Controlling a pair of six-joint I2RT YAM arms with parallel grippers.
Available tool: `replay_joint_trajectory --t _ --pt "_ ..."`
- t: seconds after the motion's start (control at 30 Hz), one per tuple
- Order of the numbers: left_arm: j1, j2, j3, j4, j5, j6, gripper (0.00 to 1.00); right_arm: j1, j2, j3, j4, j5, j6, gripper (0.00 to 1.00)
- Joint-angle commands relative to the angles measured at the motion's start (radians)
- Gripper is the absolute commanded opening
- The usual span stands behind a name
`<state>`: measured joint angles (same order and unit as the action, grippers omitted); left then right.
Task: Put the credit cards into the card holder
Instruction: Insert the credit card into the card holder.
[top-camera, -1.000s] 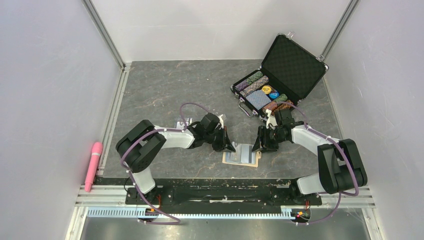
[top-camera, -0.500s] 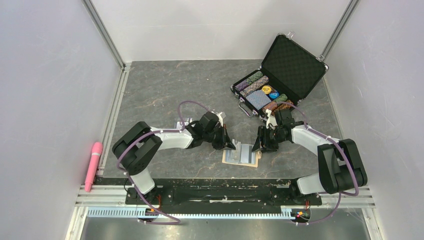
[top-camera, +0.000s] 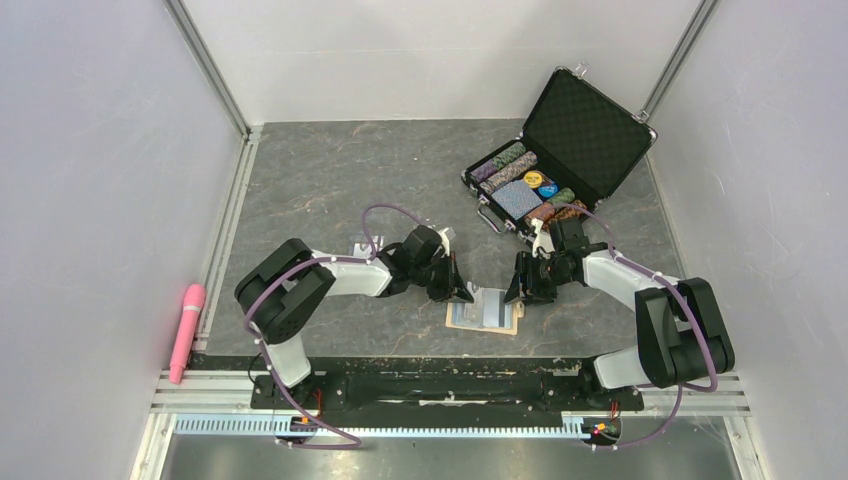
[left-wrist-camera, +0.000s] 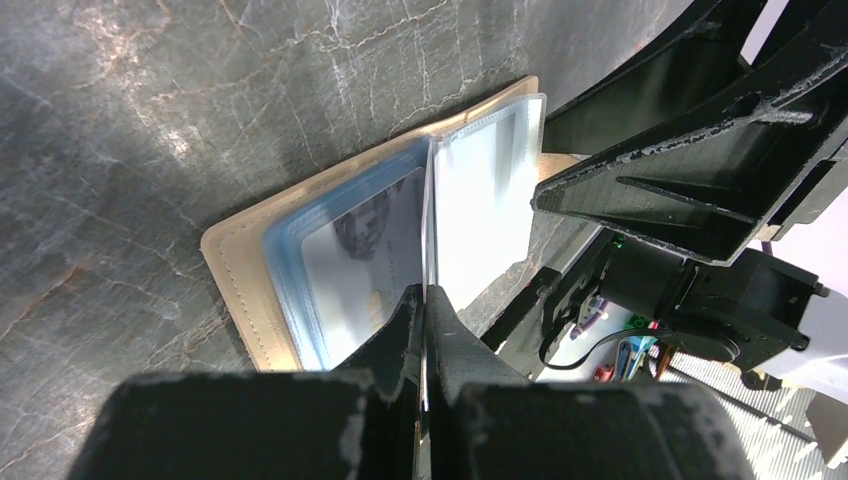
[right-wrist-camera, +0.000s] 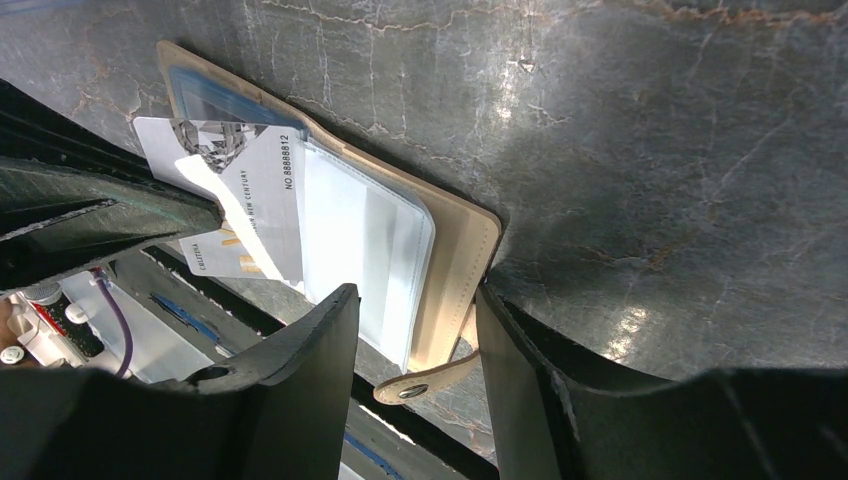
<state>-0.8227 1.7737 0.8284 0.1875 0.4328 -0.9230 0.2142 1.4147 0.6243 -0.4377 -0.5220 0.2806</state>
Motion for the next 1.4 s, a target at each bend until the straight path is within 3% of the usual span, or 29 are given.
replay_joint_trajectory --t 0.0,0.37,1.37 --pt "-0.010 -0.035 0.037 -0.030 -0.026 0.015 0.02 0.004 0.023 -0.024 0.004 0.038 -0.018 0.50" --pt "-0.016 -0.101 0.031 -0.040 -0.043 0.006 0.02 0.003 0.026 -0.020 0.002 0.039 -0.021 0.50" --pt "-0.045 0.055 0.062 -0.025 -0.029 -0.049 0.02 0.003 0.019 -0.038 0.002 0.044 -0.026 0.50"
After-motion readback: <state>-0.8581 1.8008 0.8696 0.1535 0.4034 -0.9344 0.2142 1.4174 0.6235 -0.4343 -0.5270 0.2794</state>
